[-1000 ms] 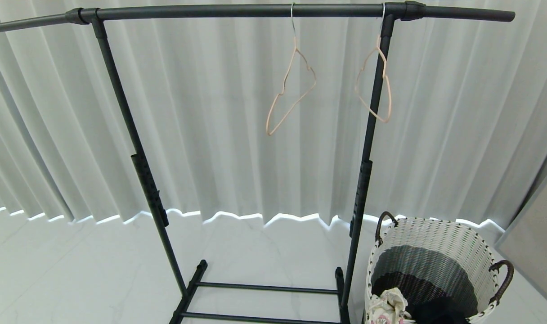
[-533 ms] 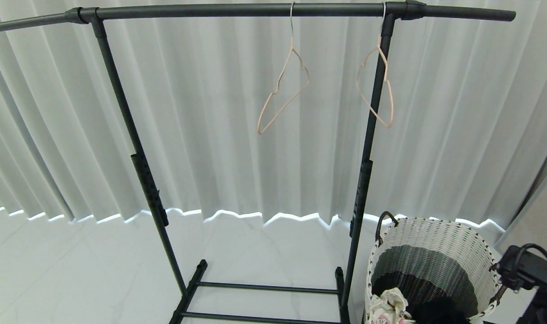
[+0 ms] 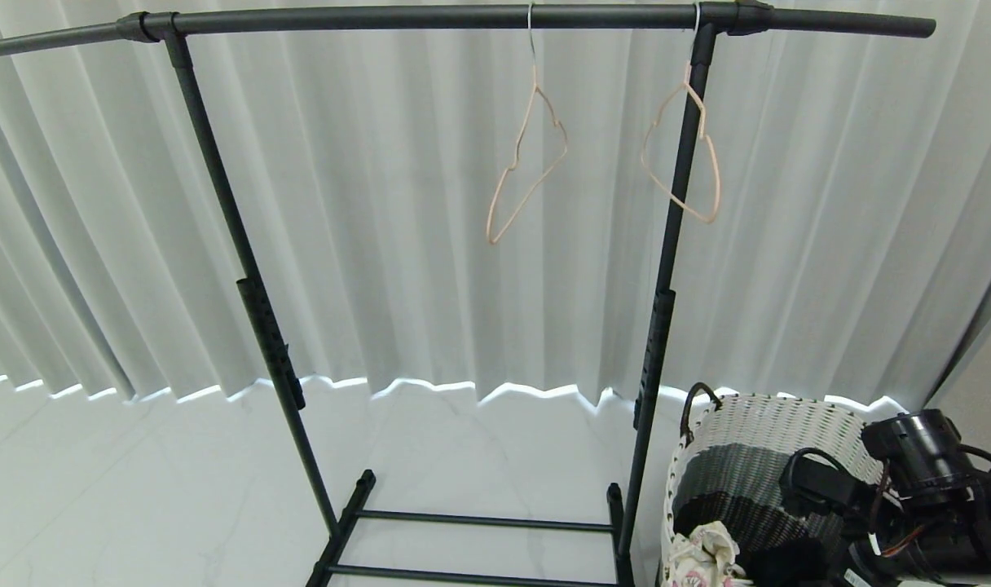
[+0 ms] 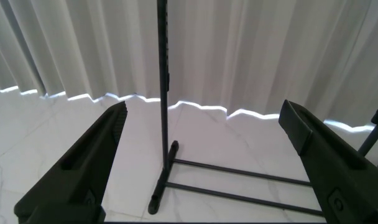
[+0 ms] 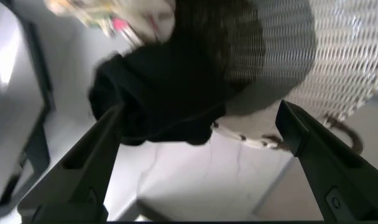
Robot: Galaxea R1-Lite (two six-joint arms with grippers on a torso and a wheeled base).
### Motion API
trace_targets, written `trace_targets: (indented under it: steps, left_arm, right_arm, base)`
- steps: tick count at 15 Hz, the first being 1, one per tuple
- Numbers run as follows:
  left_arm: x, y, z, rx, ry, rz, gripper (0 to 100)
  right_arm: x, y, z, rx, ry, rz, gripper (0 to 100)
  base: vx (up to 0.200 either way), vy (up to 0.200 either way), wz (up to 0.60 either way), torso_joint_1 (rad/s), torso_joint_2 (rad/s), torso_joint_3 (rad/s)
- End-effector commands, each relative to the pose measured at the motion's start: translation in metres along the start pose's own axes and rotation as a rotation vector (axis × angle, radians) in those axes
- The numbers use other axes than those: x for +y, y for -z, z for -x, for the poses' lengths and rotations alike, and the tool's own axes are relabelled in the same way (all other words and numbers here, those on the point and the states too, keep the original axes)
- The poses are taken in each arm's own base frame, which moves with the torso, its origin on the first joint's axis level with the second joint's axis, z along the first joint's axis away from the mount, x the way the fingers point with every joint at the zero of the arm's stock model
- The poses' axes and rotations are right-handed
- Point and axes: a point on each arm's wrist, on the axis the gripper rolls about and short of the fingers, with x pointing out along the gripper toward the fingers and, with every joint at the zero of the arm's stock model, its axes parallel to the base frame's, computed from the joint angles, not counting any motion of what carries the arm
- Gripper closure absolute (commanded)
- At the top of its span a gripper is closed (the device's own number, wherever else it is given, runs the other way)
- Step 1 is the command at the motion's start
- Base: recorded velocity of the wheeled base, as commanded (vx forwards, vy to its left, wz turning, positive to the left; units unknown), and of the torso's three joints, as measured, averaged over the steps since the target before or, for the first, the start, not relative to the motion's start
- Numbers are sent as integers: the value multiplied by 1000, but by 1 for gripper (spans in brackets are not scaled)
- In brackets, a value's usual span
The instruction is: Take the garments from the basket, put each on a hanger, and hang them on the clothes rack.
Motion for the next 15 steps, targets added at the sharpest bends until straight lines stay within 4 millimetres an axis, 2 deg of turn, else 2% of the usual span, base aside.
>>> trace_targets:
  steps: [1, 6, 14, 15]
  left_arm:
    - [0, 0, 0, -1, -1, 0, 0]
    - [0, 0, 0, -1, -1, 0, 0]
    - [0, 0, 0, -1, -1, -1, 0]
    - [0, 0, 0, -1, 0, -1, 0]
  right_arm:
    - [2, 1, -15, 51, -29, 2, 0]
    - [-12, -13, -47, 41, 133, -4, 0]
    - [-14, -12, -46, 77, 188, -3, 0]
    - [-14, -12, -45, 73, 190, -5, 100]
  base:
    - [0, 0, 0, 0, 0, 0]
    - [0, 0, 0, 0, 0, 0]
    - [0, 0, 0, 0, 0, 0]
    - [0, 0, 0, 0, 0, 0]
